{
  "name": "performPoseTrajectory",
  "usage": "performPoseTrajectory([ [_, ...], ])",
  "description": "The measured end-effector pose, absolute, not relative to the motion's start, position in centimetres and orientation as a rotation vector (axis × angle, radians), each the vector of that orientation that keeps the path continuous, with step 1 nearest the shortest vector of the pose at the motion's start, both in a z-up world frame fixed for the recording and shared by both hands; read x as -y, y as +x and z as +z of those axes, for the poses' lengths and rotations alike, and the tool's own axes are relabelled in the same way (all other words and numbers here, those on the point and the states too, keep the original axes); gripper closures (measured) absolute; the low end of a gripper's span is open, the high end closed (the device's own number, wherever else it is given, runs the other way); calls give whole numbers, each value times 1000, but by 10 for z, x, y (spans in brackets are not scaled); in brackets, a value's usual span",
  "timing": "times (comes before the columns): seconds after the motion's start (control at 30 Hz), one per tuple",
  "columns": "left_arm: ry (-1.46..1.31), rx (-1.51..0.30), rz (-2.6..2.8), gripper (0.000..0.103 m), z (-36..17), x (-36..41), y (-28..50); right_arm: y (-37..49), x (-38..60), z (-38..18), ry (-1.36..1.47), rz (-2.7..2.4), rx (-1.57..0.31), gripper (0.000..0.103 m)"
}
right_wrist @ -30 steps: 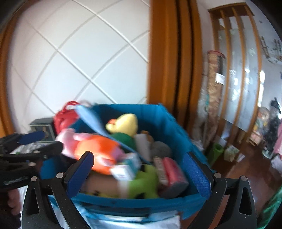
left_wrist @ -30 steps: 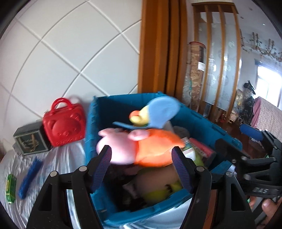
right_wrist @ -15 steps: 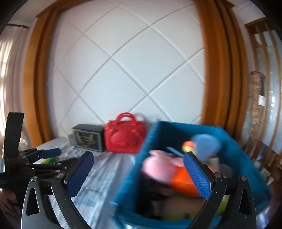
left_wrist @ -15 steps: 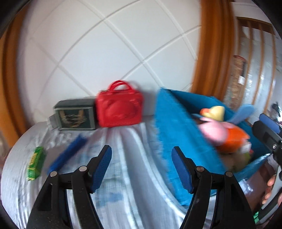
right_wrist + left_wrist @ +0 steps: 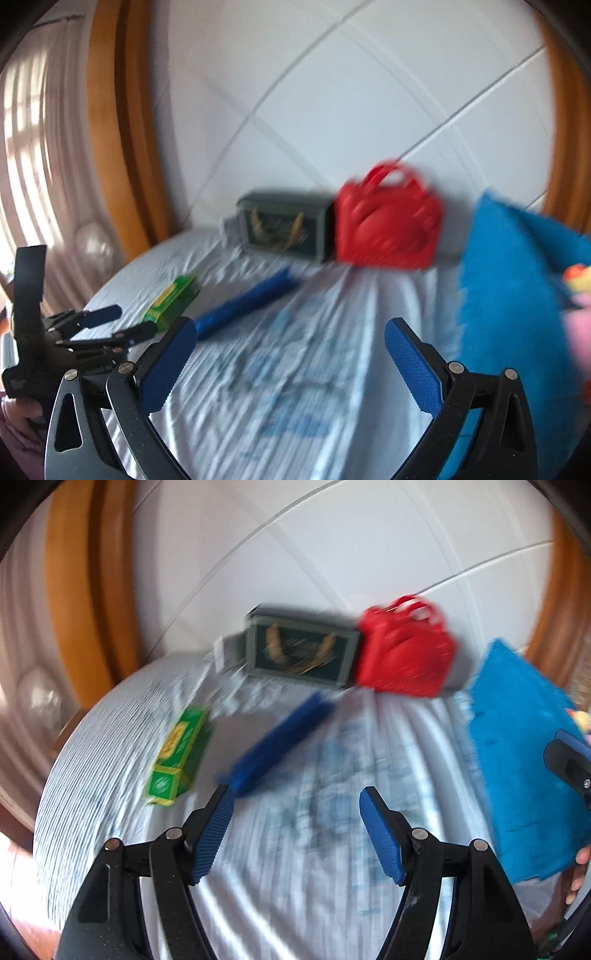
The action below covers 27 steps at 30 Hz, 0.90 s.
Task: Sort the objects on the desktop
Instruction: 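Move both grippers back from the bin to the bed, then grasp the long green medicine box with the left gripper while the right grasps the blue brush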
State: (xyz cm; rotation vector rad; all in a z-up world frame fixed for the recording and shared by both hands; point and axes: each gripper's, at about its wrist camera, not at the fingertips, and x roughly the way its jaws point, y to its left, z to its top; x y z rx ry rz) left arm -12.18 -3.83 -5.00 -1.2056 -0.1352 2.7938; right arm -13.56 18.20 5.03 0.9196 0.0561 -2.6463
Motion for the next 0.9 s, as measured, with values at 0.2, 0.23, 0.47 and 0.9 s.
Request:
performPoseTrajectory([
  [0.2, -1429, 146, 2768, 33, -116, 111, -174, -210, -125, -18, 1247, -2602, -27, 0],
  [0.23, -1462, 145, 2769, 33, -126, 123, -184, -220, -117, -27, 1290, -2590, -23, 0],
  [0.47, -1623, 10, 2739, 33, -177, 173, -265, -301, -51, -99, 1574, -2461, 52, 0],
  [0.9, -1734, -120, 2627, 32, -238, 169, -346, -376, 52, -182, 1786, -2340, -37, 0],
])
